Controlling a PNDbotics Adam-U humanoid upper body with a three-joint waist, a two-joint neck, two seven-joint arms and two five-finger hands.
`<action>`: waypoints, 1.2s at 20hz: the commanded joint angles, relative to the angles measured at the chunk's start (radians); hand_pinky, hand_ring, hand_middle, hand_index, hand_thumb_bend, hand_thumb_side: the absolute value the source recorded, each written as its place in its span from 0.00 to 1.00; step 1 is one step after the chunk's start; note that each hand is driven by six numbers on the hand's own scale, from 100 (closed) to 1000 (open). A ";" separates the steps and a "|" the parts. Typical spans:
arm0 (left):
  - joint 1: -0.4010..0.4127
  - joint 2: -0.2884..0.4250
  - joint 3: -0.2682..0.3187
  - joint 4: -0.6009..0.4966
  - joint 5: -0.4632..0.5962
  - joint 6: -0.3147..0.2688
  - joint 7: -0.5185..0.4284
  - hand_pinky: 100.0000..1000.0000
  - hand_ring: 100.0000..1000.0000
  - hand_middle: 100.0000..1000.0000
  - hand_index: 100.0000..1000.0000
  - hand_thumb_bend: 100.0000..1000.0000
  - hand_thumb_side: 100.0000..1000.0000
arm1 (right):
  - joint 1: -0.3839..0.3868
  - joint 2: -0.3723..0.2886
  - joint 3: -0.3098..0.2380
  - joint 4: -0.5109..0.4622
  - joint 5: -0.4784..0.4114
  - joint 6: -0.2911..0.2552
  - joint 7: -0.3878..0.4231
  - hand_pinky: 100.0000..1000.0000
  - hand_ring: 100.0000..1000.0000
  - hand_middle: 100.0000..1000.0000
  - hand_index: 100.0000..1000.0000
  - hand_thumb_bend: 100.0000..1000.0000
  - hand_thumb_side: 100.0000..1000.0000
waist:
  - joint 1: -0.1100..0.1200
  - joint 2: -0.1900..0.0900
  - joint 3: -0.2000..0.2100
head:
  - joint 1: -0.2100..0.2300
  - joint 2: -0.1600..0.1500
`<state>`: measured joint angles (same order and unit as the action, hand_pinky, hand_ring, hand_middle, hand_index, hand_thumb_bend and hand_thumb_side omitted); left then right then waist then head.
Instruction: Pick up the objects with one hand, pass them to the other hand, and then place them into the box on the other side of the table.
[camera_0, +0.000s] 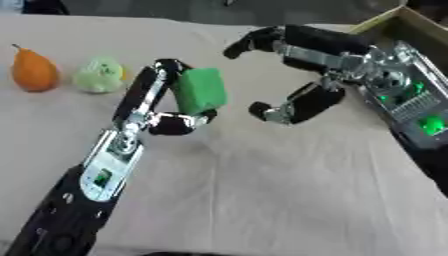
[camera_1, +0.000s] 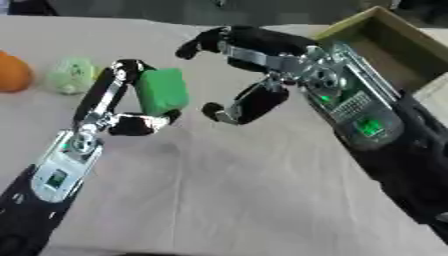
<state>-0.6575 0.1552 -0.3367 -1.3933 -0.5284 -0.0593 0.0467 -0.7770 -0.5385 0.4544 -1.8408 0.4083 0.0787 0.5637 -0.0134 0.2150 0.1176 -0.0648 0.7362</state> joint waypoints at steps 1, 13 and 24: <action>-0.019 -0.012 0.013 -0.017 -0.001 -0.001 -0.005 0.47 0.44 0.43 0.46 0.08 0.00 | -0.026 0.004 -0.001 0.012 0.018 -0.002 -0.005 1.00 0.96 0.83 0.92 0.27 0.00 | 0.000 -0.022 0.002 | -0.004 0.003; -0.024 -0.034 0.009 -0.020 -0.024 -0.005 -0.018 0.47 0.43 0.43 0.46 0.07 0.00 | -0.047 0.039 0.012 0.060 0.108 -0.026 -0.070 1.00 0.95 0.82 0.90 0.33 0.00 | 0.001 -0.022 0.004 | -0.009 0.003; -0.032 -0.043 0.003 -0.009 -0.086 0.006 -0.061 0.45 0.42 0.42 0.46 0.11 0.00 | -0.066 0.057 0.029 0.074 0.209 -0.060 -0.120 0.98 0.94 0.82 0.87 0.34 0.00 | 0.002 -0.026 0.001 | -0.015 0.007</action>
<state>-0.6692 0.1128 -0.3358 -1.3926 -0.6010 -0.0536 -0.0067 -0.8205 -0.4774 0.4889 -1.7625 0.6055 0.0197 0.4504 -0.0130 0.2142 0.1190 -0.0761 0.7371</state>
